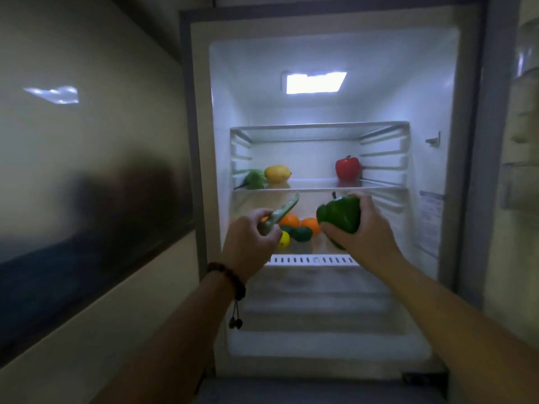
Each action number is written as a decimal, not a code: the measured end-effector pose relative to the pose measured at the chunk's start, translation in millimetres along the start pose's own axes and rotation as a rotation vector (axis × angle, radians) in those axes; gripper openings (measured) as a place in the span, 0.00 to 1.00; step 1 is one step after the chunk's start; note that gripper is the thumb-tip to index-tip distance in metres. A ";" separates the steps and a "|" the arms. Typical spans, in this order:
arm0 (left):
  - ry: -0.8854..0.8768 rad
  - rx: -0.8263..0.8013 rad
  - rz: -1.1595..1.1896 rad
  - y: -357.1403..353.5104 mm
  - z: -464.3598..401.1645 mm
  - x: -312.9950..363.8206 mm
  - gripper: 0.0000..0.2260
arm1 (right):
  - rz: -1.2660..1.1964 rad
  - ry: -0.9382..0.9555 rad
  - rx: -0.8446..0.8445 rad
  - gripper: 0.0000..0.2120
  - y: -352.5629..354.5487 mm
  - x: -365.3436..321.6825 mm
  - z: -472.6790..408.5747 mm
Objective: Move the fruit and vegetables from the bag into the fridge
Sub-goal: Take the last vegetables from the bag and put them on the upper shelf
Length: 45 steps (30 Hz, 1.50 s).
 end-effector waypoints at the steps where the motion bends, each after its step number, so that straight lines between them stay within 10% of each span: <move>1: -0.005 0.002 -0.028 -3.1 -13.3 -0.8 0.16 | -0.013 0.018 0.015 0.32 -2.0 4.8 -15.0; 19: -0.128 0.360 -0.569 -73.0 -140.7 -12.1 0.07 | -0.190 0.119 0.109 0.32 -44.8 66.5 -163.1; 28: -0.107 -0.026 -0.383 -62.9 -134.1 -33.3 0.18 | -0.173 0.104 0.119 0.32 -42.2 77.9 -166.8; 45: -0.239 -0.039 -0.176 -44.0 -105.9 -53.0 0.18 | -0.172 0.125 0.124 0.33 -43.2 73.3 -157.6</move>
Point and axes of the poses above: each hand's wrist, its own z-axis away from the middle knuckle, its own y-axis out of the back of the hand, x = y × z, the point moved 6 cm from there along -z, towards the middle knuckle, and after that the axes turned 10 degrees about y, right-handed, at the moved point
